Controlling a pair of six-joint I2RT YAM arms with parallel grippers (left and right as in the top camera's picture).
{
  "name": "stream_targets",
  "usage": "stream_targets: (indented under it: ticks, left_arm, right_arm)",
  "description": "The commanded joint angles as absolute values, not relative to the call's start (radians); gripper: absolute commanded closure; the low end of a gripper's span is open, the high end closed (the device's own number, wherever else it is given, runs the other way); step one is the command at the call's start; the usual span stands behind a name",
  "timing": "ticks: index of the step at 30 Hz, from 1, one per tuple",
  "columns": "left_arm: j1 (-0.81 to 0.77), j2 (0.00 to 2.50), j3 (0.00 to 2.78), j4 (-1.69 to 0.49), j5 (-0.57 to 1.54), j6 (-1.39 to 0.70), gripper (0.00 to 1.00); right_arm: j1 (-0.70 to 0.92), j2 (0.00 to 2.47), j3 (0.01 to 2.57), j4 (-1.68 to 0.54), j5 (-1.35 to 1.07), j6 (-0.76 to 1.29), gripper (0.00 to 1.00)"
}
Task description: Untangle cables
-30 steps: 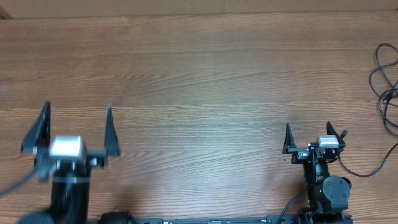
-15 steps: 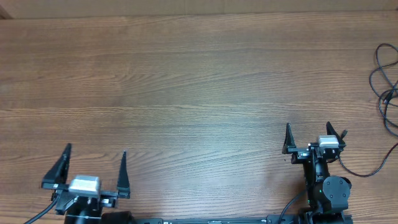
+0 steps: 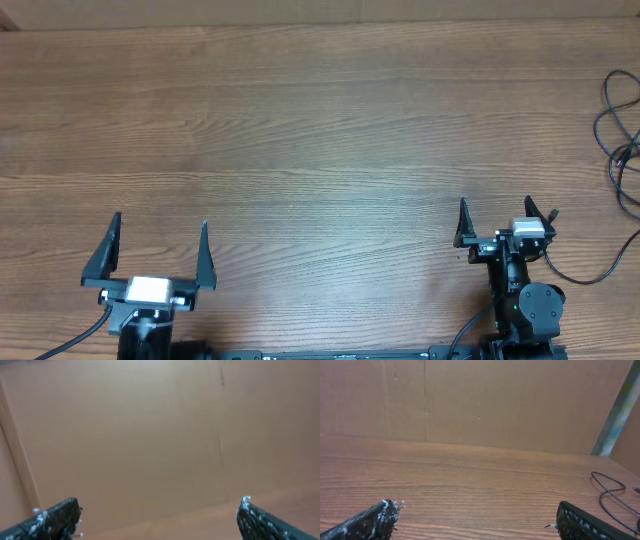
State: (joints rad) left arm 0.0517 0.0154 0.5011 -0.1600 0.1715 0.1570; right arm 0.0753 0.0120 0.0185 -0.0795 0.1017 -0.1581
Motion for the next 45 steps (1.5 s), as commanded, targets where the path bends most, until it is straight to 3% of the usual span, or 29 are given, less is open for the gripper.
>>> stream_targets:
  ticks: [1,9,21,30,37,45]
  left_arm:
    - [0.043,0.003,0.396,-0.002,0.179,0.165,0.00]
    - [0.043,0.003,0.167,0.361,0.176,0.221,0.01]
    - [0.044,0.003,0.023,0.429,0.163,0.293,0.00]
    - [0.045,0.003,0.004,0.208,0.094,0.273,0.01]
    - [0.045,0.003,0.004,-0.079,-0.056,-0.100,0.00]
    - [0.045,0.003,0.004,-0.076,-0.052,0.001,0.00]
  right_arm:
    - [0.078,0.003,0.008,-0.074,0.104,-0.159,0.00]
    - [0.077,0.003,0.008,-0.074,0.104,-0.159,0.00]
    - [0.077,0.003,0.008,-0.074,0.104,-0.159,0.00]
    - [0.077,0.003,0.008,-0.074,0.104,-0.159,0.00]
    - [0.078,0.003,0.008,-0.074,0.104,-0.159,0.00]
    - [0.077,0.003,0.008,-0.074,0.104,-0.159,0.00]
